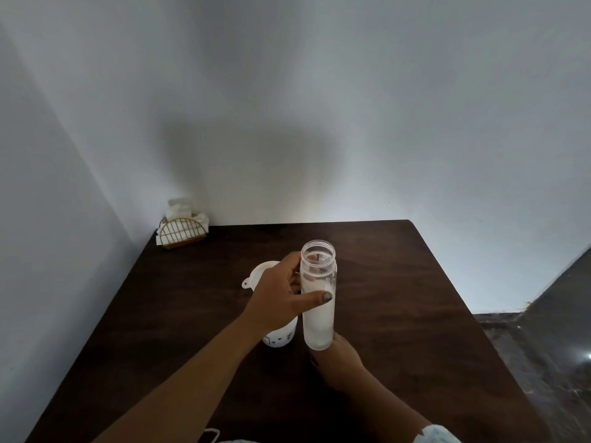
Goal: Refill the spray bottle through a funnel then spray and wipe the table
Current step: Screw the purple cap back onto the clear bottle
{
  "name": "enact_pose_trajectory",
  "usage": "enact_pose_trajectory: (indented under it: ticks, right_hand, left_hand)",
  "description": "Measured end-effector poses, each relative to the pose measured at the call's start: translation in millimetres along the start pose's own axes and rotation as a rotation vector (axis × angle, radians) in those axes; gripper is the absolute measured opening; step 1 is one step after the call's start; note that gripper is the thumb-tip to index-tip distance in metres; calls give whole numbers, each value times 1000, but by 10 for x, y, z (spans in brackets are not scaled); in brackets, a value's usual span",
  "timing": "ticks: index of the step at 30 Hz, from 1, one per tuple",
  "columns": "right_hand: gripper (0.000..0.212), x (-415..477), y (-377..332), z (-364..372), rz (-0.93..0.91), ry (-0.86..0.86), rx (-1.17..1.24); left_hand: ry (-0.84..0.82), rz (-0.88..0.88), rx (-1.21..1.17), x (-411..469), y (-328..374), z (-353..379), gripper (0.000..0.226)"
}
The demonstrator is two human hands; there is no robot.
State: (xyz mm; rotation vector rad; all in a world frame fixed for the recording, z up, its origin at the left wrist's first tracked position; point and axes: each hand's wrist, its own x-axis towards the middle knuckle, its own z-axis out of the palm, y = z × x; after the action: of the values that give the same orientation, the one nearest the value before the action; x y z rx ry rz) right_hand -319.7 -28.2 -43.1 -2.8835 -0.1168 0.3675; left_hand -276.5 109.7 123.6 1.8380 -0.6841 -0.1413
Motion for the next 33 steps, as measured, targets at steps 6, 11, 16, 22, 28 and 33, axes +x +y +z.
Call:
enact_pose_trajectory:
  ticks: [6, 11, 16, 22, 28, 33]
  right_hand:
    - [36, 20, 54, -97, 131, 13, 281]
    - [59, -45, 222, -439, 189, 160, 475]
    - [33, -115, 299, -781, 64, 377, 286]
    - [38, -197, 129, -1423, 50, 639, 507]
    - [43, -458, -290, -2003, -132, 941, 969]
    - [31, -611, -582, -2161, -338, 946, 1249]
  left_hand:
    - [-5, 38, 11, -27, 85, -37, 51]
    - [51, 84, -99, 8, 195, -131, 49]
    - [39, 170, -50, 78, 342, -196, 53]
    - [18, 178, 4, 44, 280, -176, 54]
    - [-16, 170, 89, 50, 224, -161, 51]
    - [-26, 151, 141, 44, 175, -140, 54]
